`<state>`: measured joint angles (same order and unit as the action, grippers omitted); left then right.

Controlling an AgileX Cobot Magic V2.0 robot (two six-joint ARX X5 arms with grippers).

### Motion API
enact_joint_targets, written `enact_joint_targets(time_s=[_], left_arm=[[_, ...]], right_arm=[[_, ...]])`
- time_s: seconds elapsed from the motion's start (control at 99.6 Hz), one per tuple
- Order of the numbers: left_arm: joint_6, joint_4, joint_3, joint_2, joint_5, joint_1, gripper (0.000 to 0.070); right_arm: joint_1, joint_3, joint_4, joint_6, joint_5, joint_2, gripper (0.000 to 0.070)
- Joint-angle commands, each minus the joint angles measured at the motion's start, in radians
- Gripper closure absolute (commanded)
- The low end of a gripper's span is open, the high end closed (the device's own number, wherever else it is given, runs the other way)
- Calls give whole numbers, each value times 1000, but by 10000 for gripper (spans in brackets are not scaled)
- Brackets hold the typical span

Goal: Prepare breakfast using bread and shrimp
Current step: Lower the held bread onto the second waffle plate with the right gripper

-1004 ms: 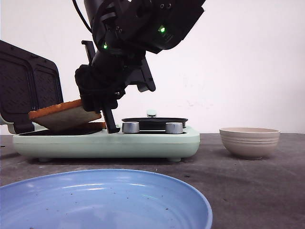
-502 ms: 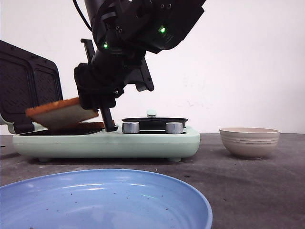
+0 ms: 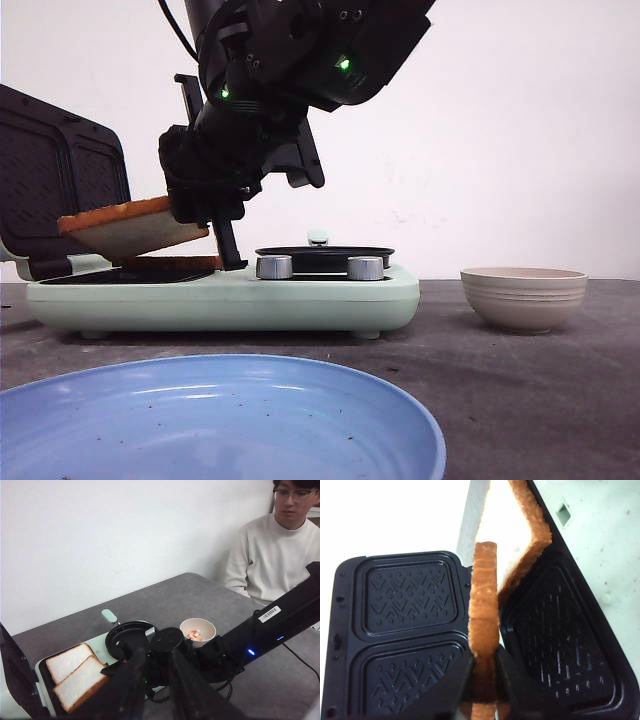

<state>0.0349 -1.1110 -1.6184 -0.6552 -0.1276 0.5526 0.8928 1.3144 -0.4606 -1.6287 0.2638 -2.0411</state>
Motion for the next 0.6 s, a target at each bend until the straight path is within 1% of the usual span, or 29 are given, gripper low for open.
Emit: enact_joint_targets(time_s=[0.0, 0.03, 0.09, 0.11, 0.141, 0.171, 0.321, 0.462, 0.592], left_arm=[[11, 8, -24, -4, 0, 9, 699], [13, 8, -24, -4, 0, 11, 699], [18, 8, -23, -4, 0, 13, 699], [18, 8, -24, -4, 0, 14, 699], [18, 8, -24, -4, 0, 16, 699], [18, 8, -24, -4, 0, 18, 699], [18, 12, -24, -4, 0, 18, 699], [22, 17, -24, -4, 0, 18, 699], [21, 29, -23, -4, 0, 18, 699]], right_arm=[[10, 24, -10, -5, -2, -27, 602], [10, 24, -10, -5, -2, -27, 513], [9, 24, -10, -5, -11, -27, 310], [8, 24, -10, -5, -16, -27, 262], [7, 24, -10, -5, -31, -27, 223], [6, 24, -10, -5, -45, -27, 213], [6, 24, -19, 14, -96, -27, 213], [6, 25, -43, 14, -175, -27, 213], [5, 25, -28, 34, -186, -27, 213]])
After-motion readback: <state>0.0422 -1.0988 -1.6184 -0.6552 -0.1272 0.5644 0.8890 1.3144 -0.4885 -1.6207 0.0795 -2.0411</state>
